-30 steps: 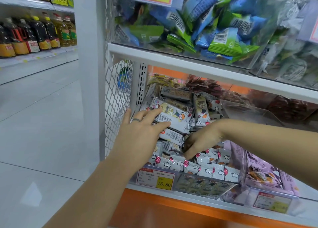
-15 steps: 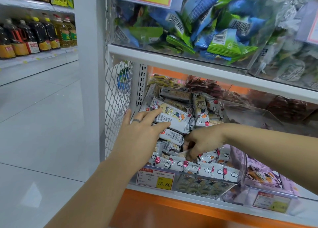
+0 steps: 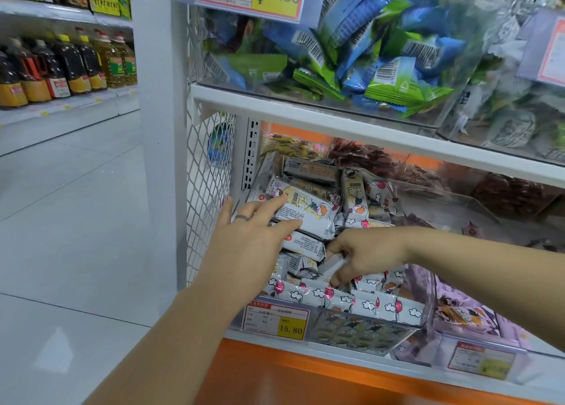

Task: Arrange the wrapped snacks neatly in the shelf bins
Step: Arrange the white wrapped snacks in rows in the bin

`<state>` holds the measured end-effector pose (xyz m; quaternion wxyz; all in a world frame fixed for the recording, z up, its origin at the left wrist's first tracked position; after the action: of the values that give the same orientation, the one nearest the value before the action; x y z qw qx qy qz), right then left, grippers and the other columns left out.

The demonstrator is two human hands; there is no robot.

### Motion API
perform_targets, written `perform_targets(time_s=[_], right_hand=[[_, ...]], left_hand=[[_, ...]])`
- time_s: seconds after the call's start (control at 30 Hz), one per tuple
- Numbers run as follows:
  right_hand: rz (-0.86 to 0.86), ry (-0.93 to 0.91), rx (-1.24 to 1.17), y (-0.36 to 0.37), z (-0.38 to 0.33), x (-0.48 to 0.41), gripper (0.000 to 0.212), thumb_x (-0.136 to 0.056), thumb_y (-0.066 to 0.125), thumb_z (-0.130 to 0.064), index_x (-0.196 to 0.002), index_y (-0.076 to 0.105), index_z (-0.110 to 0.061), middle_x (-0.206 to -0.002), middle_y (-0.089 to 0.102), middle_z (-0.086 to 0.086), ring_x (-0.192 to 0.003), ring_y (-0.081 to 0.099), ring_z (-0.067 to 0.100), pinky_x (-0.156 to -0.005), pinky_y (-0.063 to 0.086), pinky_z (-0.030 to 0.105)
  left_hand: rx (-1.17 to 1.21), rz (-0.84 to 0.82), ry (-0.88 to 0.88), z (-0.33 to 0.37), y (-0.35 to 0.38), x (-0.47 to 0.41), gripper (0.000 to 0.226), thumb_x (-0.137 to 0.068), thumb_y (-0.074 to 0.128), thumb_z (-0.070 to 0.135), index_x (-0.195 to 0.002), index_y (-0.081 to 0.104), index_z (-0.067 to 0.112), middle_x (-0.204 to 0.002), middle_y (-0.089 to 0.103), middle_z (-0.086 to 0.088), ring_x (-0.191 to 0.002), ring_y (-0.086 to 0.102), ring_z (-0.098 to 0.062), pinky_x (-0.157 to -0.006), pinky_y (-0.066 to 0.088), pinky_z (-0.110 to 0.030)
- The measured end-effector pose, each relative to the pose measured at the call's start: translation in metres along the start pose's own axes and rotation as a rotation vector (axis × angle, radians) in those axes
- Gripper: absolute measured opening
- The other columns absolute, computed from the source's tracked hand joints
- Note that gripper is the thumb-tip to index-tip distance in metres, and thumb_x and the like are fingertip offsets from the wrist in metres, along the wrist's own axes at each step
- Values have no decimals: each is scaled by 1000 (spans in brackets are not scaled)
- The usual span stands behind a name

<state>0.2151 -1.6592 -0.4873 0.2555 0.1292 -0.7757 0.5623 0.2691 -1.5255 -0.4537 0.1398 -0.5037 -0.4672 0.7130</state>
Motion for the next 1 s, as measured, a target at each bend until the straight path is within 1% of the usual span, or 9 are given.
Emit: perform_targets(time_s=[0.13, 0.33, 0.4, 0.5, 0.6, 0.73, 0.83, 0.93, 1.0], right_hand=[[127, -36, -39, -15, 0, 14, 22, -84, 68, -29, -104, 65, -21, -84, 64, -1, -60, 49, 6, -55, 38, 17], [367, -24, -71, -41, 10, 51, 34, -80, 68, -42, -109, 56, -31, -62, 48, -4, -46, 41, 2, -46, 27, 15], [480, -49, -115, -50, 10, 69, 32, -79, 70, -41, -105, 57, -29, -62, 53, -4, -47, 45, 3, -47, 32, 14], [601, -103, -209, -53, 7, 94, 30, -76, 73, -37, -101, 58, -28, -81, 67, -2, -65, 60, 15, -64, 48, 33], [601, -234, -374, -45, -3, 117, 28, -79, 73, -17, -99, 60, -30, -87, 68, -2, -71, 63, 14, -69, 52, 30], [606, -348, -458, -35, -12, 136, 33, -80, 71, -9, -93, 61, -38, -106, 63, 13, -95, 57, 43, -83, 47, 60], [647, -372, -551, -30, -6, 141, 37, -78, 71, -2, -91, 63, -36, -114, 60, -9, -99, 56, 47, -79, 48, 59], [660, -387, -726, -26, 0, 138, 35, -75, 77, -19, -100, 62, -38, -93, 58, 5, -71, 53, 34, -70, 46, 49], [740, -362, -774, -28, 6, 134, 36, -70, 75, -36, -104, 62, -40, -90, 50, 16, -68, 47, 23, -78, 50, 45]], left_hand=[[13, -21, -16, 0, -1, -1, 55, -56, 86, 11, -104, 70, 33, -126, 61, -3, -104, 62, -30, -89, 42, -66], [94, -15, -39, 5, -13, -2, 40, -67, 81, 15, -102, 71, 30, -128, 59, -2, -112, 57, -31, -96, 30, -67], [156, -10, -16, 13, -20, -3, 33, -75, 75, 18, -106, 69, 29, -127, 59, 0, -115, 55, -27, -102, 27, -61], [378, -76, -5, 34, -33, -4, 36, -90, 58, 24, -124, 58, 32, -133, 52, 13, -123, 46, -11, -110, 24, -36], [637, -235, -46, 56, -33, -4, 43, -94, 51, 31, -135, 43, 39, -127, 45, 26, -112, 46, 4, -100, 32, -18], [880, -414, -91, 66, -26, 0, 40, -90, 56, 37, -128, 47, 47, -107, 58, 31, -89, 56, 14, -80, 48, -18], [929, -446, -131, 64, -22, 2, 26, -84, 61, 42, -110, 56, 46, -87, 65, 25, -75, 61, 4, -71, 52, -24], [880, -324, -166, 58, -26, 0, 22, -79, 66, 43, -98, 55, 44, -84, 62, 26, -73, 58, 6, -62, 43, -12], [866, -277, -176, 59, -27, -1, 29, -78, 68, 41, -104, 55, 39, -87, 62, 22, -71, 59, 5, -61, 44, -13]])
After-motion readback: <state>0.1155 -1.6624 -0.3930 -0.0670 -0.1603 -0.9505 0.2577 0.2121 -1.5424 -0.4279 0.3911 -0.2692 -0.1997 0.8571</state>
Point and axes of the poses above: each hand's wrist, its own x-axis away from the middle knuckle, its own y-axis out of the palm, z = x × y, the point moved 8 cm from there along -x, towards the middle knuckle
